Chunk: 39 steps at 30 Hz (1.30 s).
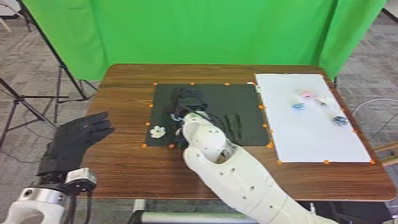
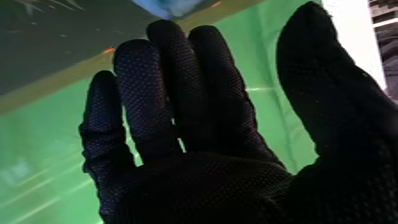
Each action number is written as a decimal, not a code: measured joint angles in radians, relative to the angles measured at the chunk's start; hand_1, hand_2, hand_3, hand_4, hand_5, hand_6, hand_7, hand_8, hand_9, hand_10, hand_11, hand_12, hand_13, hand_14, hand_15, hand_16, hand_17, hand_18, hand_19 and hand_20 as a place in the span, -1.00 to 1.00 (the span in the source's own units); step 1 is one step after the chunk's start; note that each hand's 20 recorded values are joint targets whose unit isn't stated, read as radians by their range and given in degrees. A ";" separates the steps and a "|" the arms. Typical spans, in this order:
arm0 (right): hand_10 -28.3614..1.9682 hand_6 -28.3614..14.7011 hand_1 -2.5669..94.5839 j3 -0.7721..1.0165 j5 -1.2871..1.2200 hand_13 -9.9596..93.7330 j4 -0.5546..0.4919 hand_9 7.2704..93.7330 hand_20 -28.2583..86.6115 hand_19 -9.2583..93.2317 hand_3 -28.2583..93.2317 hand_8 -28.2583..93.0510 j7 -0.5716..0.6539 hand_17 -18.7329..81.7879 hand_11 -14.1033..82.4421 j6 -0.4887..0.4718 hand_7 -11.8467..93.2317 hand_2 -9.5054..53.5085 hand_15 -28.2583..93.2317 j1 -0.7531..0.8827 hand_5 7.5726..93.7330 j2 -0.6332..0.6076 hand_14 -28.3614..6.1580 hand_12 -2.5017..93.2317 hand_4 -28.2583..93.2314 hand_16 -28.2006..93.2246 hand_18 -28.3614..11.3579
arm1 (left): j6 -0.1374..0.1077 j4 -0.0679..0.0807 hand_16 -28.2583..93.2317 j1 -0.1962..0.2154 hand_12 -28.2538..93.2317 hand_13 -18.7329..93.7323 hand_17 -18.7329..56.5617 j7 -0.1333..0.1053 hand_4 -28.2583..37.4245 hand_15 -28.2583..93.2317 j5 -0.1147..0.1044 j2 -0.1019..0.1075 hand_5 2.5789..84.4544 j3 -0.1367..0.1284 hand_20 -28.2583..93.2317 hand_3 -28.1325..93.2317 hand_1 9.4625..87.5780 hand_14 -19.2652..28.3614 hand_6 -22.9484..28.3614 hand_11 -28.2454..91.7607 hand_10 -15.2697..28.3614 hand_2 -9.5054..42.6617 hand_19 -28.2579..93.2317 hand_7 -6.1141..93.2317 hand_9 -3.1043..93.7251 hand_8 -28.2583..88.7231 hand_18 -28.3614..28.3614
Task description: Arrange flowers
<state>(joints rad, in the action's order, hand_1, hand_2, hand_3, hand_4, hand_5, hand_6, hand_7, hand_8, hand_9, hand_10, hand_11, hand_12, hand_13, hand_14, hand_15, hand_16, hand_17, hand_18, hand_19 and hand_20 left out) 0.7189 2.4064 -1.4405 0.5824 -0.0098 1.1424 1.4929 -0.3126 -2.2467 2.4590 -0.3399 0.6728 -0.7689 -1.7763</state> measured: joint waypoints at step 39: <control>-0.36 -0.06 -0.35 0.592 -0.259 0.03 -0.490 0.03 0.23 0.68 0.84 -0.74 0.005 -0.36 -0.14 0.049 -0.42 -0.94 0.76 0.498 0.01 -0.826 -0.41 -0.60 -1.00 -0.31 -0.90 | -0.088 -0.065 -0.75 0.225 -0.39 -0.17 -0.76 -0.119 -0.55 0.45 -0.041 -0.048 0.07 -0.044 -0.34 0.83 -0.55 1.00 0.45 0.09 0.72 -0.40 0.40 -0.58 -0.13 -0.67 0.75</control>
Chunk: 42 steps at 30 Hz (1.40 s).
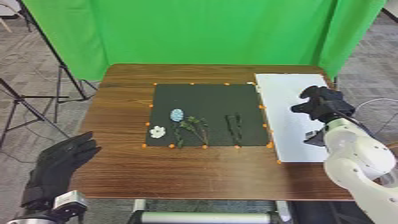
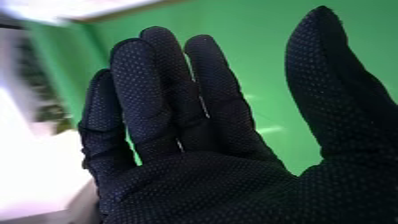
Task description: Arrange flowers
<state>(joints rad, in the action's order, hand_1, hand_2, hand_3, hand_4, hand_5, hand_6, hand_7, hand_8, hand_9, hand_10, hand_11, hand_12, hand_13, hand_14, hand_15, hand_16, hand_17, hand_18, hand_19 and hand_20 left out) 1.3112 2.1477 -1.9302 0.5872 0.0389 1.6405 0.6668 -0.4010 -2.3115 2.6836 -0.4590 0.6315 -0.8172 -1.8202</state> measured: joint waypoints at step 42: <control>-0.27 -0.02 -0.26 0.015 0.045 0.07 0.245 0.06 0.24 0.80 0.85 -0.75 0.188 -0.25 -0.21 -0.141 -0.41 -0.98 0.74 -0.069 0.04 0.033 -0.41 -0.61 -1.00 -0.29 -0.88 | 0.001 0.010 -0.74 -0.040 -0.39 -0.17 -0.76 -0.011 -0.54 0.45 0.003 0.015 0.07 0.048 -0.34 0.83 -0.55 1.00 0.44 0.08 0.72 -0.41 0.40 -0.58 -0.13 -0.67 0.75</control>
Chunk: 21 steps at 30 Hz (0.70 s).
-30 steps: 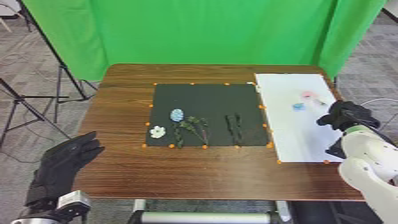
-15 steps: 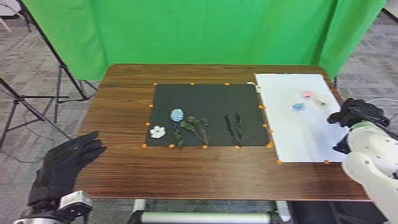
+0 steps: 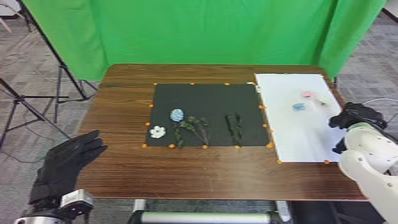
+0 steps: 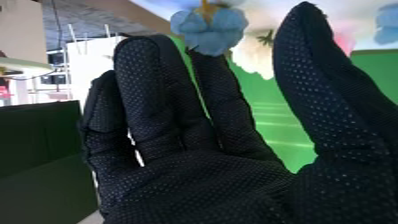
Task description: Arrange flowers
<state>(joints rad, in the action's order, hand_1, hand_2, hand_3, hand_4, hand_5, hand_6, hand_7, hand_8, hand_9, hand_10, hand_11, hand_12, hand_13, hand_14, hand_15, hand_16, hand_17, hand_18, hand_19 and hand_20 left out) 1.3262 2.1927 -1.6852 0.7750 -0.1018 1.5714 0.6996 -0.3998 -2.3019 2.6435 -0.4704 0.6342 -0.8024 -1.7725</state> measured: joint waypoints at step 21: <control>0.40 0.31 0.24 -0.096 0.103 0.47 0.060 0.84 0.19 0.88 0.69 -0.53 0.025 -0.06 -0.35 0.080 -0.20 -1.00 0.56 -0.042 0.56 0.006 0.36 -0.15 -1.00 0.03 -0.80 | 0.016 0.003 -0.74 -0.019 -0.39 -0.17 -0.76 0.030 -0.55 0.45 0.019 -0.024 0.07 -0.001 -0.34 0.83 -0.55 1.00 0.45 0.08 0.71 -0.40 0.40 -0.58 -0.13 -0.67 0.75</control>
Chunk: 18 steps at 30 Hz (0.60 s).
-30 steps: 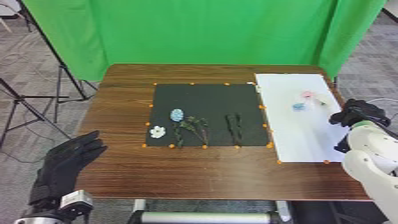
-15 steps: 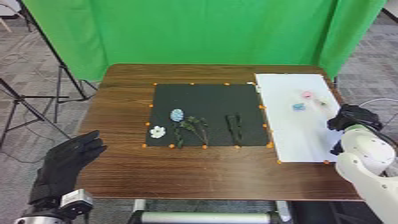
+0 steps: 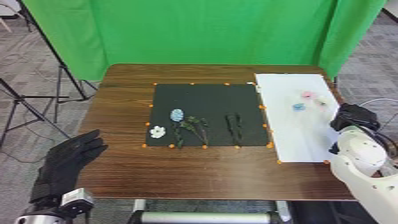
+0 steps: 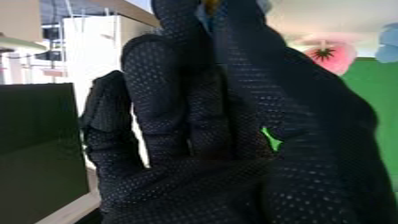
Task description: Arrange flowers
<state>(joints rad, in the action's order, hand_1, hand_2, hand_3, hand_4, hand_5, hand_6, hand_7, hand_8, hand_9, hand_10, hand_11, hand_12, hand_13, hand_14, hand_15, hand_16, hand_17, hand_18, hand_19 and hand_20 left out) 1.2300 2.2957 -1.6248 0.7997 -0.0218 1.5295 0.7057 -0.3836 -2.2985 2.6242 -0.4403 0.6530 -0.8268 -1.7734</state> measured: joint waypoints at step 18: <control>0.39 0.30 0.23 -0.037 0.014 0.55 -0.069 0.92 0.21 0.90 0.73 -0.49 -0.012 -0.03 -0.37 0.156 -0.25 -1.00 0.55 -0.006 0.66 -0.031 0.34 -0.13 -1.00 0.04 -0.87 | 0.002 -0.002 -0.74 0.006 -0.39 -0.17 -0.76 0.012 -0.55 0.45 0.010 -0.022 0.07 -0.013 -0.34 0.83 -0.54 1.00 0.45 0.09 0.72 -0.40 0.40 -0.58 -0.13 -0.67 0.75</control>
<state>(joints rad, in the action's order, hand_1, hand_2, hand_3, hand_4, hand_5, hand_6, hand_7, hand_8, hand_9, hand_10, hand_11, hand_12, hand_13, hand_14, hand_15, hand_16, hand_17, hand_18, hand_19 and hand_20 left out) 1.1931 2.3094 -1.6935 0.7874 0.1338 1.5234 0.6746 -0.3816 -2.3005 2.6304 -0.4283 0.6628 -0.8490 -1.7860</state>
